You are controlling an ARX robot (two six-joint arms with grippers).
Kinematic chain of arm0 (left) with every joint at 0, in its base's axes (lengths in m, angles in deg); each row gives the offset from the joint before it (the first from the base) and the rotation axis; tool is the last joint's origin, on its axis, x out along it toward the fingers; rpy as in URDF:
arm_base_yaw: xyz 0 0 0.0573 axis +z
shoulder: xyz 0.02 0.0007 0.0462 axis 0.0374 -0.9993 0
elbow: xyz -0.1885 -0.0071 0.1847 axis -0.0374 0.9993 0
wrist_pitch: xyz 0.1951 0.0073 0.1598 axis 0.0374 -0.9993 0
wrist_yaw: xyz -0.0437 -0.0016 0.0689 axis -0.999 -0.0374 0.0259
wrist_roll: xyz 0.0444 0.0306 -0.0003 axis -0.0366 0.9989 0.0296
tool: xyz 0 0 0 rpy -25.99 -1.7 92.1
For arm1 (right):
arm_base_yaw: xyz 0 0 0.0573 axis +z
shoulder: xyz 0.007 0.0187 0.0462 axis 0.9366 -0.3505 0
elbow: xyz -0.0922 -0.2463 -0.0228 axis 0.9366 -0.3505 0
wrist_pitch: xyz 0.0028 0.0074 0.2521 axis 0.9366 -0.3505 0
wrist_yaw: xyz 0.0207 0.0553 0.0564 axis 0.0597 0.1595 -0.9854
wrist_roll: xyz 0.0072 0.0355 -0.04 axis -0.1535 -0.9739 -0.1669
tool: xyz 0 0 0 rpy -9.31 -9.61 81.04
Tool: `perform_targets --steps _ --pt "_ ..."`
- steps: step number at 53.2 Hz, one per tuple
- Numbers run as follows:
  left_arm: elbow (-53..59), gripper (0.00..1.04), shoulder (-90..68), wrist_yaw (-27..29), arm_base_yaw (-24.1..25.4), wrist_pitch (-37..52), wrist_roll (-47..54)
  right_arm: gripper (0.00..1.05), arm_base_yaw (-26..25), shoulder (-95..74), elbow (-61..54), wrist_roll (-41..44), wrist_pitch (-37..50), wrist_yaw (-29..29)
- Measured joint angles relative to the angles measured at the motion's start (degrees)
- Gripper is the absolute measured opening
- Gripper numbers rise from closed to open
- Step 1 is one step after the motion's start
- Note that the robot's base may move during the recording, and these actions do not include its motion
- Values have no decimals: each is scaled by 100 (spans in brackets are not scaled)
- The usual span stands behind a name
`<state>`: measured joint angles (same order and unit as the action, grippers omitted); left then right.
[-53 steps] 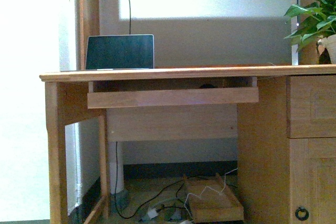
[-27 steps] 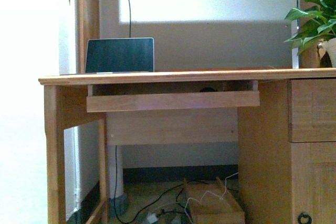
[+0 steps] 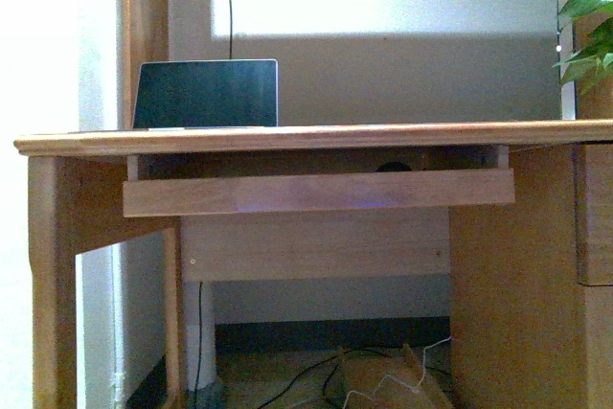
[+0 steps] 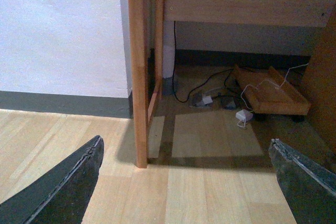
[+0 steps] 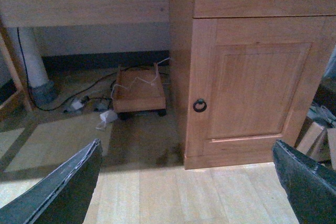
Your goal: Place mouse
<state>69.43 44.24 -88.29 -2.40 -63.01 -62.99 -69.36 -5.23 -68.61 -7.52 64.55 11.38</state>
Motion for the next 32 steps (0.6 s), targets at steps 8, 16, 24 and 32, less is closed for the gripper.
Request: perform_targets --steps 8,16,24,32 --pt "0 97 0 0 0 0 0 97 0 0 0 0 0 0" --pt "0 97 0 0 0 0 0 97 0 0 0 2 0 -2" --pt "0 97 0 0 0 0 0 97 -2 0 0 0 0 2" --pt "0 97 0 0 0 0 0 97 -2 2 0 0 0 2"
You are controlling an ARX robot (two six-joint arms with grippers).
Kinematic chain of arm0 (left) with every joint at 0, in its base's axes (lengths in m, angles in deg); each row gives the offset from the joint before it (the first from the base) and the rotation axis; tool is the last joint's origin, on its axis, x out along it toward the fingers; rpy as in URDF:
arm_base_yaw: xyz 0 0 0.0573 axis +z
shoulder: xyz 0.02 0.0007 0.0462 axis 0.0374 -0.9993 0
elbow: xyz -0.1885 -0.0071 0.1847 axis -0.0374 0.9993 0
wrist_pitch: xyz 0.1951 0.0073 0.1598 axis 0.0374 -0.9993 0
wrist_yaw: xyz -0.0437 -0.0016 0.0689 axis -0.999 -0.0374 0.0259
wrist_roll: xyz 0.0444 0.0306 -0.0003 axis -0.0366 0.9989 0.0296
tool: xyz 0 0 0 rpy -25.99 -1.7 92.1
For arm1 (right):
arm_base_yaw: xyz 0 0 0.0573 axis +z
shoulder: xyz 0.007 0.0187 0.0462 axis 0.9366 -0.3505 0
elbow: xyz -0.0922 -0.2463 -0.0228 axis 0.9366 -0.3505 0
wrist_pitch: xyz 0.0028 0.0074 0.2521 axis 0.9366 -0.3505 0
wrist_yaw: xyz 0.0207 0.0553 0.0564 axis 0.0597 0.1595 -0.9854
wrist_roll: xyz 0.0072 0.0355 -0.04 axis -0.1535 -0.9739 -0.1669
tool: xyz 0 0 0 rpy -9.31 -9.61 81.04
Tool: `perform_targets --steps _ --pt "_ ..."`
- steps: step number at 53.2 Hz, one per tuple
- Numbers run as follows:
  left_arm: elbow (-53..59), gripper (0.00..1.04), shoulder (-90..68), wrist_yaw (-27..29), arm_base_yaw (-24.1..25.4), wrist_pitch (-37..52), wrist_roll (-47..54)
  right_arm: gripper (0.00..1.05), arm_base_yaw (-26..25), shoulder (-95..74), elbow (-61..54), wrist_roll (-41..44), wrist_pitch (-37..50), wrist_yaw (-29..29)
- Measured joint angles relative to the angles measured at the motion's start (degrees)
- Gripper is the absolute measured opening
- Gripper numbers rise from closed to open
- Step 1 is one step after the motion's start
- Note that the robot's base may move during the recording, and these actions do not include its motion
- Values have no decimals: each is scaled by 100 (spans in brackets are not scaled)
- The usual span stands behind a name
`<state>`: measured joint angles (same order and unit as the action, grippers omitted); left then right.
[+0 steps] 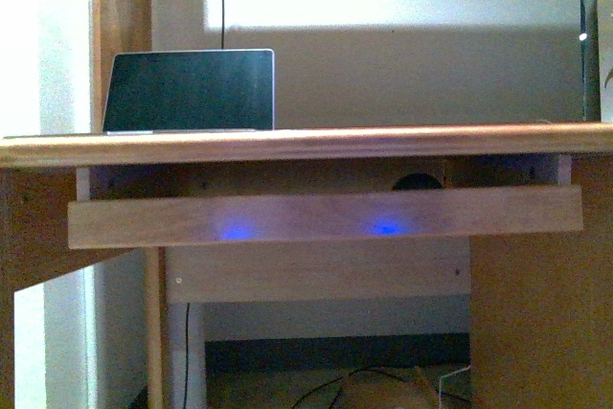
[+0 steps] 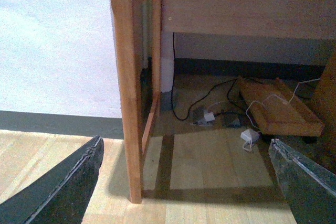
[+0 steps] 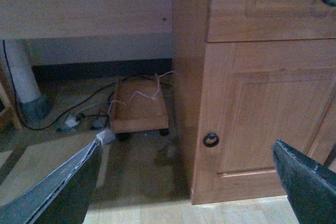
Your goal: Place mouse
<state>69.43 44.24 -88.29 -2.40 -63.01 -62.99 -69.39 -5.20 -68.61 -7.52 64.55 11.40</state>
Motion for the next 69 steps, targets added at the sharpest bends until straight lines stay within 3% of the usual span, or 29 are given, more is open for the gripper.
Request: perform_targets --steps 30,34,36,40,44,50,56,69 --pt "-2 97 -4 -20 4 -7 0 97 0 0 0 2 0 0" --pt "-306 97 -581 -651 162 -675 -133 97 0 0 0 0 0 -2" --pt "-339 97 -953 -785 240 -586 -26 97 0 0 0 2 0 -2" --pt "-382 97 -2347 -1023 715 470 577 97 0 0 0 2 0 0" --pt "-710 97 -4417 -1001 1191 2476 1733 97 0 0 0 0 0 0" --pt "-1401 97 -7095 -999 1305 4933 3589 97 0 0 0 2 0 0" --pt "-2159 97 -8896 -1279 1174 5930 5158 97 0 0 0 0 0 0" --pt "-3534 97 -10465 -1803 660 6109 6749 97 0 0 0 0 0 0"
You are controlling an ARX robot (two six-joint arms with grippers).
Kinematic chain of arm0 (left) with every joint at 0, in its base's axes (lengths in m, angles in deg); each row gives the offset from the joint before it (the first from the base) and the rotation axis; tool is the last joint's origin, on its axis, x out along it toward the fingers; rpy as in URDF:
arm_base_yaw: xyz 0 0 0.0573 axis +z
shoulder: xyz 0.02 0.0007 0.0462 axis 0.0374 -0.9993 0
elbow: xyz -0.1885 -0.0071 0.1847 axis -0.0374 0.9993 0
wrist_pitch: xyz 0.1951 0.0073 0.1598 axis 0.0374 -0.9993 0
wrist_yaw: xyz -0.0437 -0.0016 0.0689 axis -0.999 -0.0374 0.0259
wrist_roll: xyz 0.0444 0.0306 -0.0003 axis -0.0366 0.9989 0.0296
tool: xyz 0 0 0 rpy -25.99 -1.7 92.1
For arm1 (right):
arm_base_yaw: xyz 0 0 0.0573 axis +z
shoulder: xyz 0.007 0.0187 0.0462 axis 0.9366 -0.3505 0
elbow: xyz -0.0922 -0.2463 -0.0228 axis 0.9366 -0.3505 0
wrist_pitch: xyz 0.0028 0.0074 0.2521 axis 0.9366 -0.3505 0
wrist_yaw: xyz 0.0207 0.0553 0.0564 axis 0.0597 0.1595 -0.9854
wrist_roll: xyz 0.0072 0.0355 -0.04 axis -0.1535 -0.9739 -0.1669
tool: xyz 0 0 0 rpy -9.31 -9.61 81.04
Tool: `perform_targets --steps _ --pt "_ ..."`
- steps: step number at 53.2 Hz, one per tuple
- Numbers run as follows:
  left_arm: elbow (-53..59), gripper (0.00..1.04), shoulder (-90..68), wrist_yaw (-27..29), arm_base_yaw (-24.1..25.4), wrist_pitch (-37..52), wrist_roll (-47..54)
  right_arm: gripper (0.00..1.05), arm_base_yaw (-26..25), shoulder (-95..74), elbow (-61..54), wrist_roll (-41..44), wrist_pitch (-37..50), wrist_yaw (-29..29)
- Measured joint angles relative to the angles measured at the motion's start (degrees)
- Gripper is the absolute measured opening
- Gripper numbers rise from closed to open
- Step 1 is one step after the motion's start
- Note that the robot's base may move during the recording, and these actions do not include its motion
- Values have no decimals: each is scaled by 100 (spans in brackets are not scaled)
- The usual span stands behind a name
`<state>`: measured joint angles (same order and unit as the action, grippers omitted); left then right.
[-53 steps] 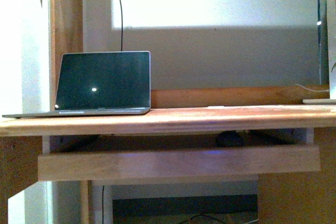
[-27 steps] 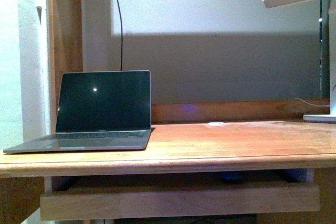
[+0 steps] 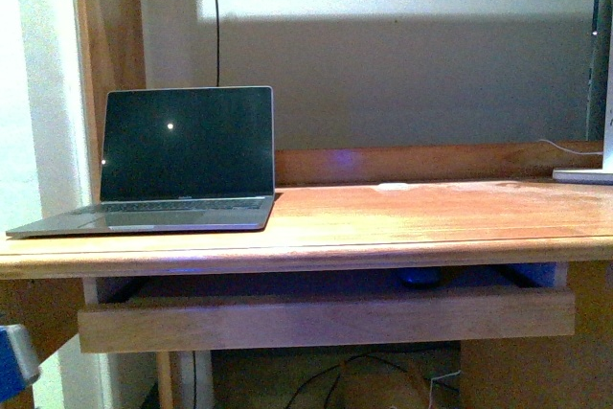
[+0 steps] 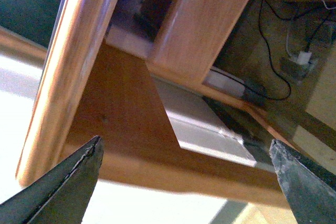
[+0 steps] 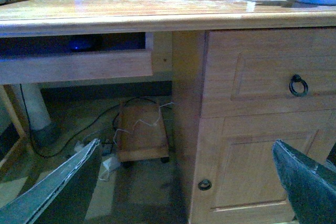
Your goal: Place mouse
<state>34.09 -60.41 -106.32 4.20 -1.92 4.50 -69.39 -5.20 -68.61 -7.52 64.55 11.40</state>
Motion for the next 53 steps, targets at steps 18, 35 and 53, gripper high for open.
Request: perform_targets --steps 18,35,53 --pt "-1508 97 -986 -476 -446 -691 728 97 0 0 0 0 0 0" --pt "-2588 97 -1838 -551 -820 -962 955 97 0 0 0 0 0 -2" --pt "-2339 97 -267 -1226 -929 -5567 227 97 0 0 0 2 0 -2"
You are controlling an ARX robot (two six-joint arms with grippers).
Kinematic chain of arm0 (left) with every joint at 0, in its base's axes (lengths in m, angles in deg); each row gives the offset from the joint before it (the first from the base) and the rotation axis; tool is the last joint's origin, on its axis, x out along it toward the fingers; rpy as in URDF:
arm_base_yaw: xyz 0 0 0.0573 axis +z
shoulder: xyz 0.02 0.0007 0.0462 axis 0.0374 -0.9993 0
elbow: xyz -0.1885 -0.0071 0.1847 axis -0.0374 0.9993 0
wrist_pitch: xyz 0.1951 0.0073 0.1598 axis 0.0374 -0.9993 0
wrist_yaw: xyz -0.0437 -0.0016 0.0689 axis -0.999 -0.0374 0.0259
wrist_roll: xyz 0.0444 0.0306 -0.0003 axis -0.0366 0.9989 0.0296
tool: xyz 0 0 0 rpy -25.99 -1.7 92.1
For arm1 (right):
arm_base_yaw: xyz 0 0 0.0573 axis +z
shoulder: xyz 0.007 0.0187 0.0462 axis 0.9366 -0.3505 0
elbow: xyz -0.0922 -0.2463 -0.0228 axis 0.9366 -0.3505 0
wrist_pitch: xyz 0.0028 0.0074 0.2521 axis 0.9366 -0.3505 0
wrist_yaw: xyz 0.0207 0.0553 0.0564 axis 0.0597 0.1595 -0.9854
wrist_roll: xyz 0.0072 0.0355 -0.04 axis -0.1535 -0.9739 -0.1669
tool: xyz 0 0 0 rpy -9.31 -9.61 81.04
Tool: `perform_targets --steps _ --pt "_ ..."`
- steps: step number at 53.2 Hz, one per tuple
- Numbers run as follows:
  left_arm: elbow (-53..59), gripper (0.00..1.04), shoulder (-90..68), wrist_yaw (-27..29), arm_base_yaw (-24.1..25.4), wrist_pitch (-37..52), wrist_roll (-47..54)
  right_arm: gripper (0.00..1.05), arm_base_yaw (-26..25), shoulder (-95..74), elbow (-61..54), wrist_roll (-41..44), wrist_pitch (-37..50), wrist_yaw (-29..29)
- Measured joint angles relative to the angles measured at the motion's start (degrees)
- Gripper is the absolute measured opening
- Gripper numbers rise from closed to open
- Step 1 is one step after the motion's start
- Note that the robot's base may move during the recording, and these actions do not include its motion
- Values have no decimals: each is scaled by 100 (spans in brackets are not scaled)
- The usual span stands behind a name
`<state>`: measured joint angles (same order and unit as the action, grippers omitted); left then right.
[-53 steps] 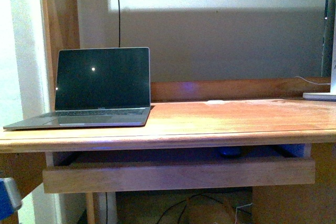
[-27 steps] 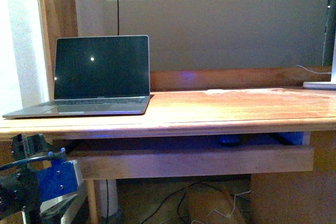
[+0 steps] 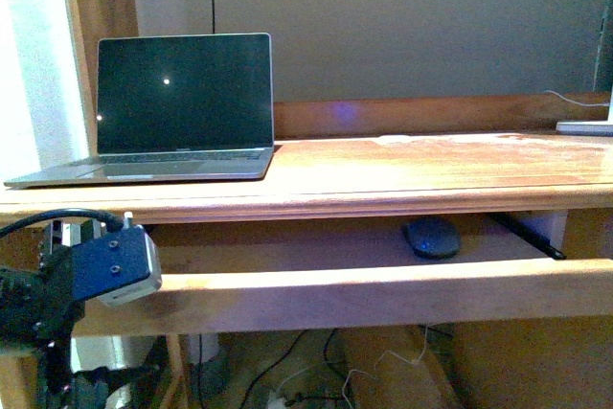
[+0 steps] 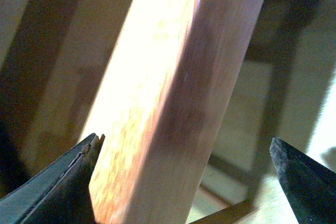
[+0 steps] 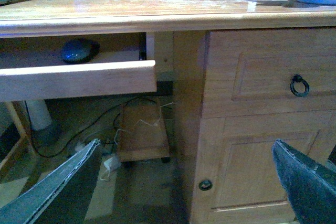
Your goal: Place mouse
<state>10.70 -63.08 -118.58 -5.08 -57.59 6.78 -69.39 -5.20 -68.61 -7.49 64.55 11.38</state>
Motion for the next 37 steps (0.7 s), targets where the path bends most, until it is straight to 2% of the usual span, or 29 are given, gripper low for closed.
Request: perform_targets --steps 10,14,16,17,19,23,27,29,34,37 --pt "332 97 787 -1364 26 -1639 -409 97 0 0 0 -2 0 2" --pt "485 97 1016 -1757 35 -1849 -767 97 0 0 0 -2 0 0" --pt "656 97 1174 -1978 35 -1751 -1106 97 0 0 0 -2 0 0" --pt "824 97 1311 -2304 33 -1530 -1567 97 0 0 0 -2 0 0" --pt "1110 97 1484 -2601 33 -1014 -2337 97 0 0 0 -2 0 2" --pt "1687 97 1818 -2771 50 380 -4002 97 0 0 0 -2 0 2" --pt "2203 97 2238 -2297 133 2520 -6341 97 0 0 0 -2 0 0" --pt "2326 97 2511 -1803 210 3405 -7510 97 0 0 0 -2 0 2" --pt "2570 97 3095 -1003 358 4113 -8957 97 0 0 0 -2 0 0" --pt "2820 97 3541 -463 448 4142 -9724 97 0 0 0 -2 0 0"
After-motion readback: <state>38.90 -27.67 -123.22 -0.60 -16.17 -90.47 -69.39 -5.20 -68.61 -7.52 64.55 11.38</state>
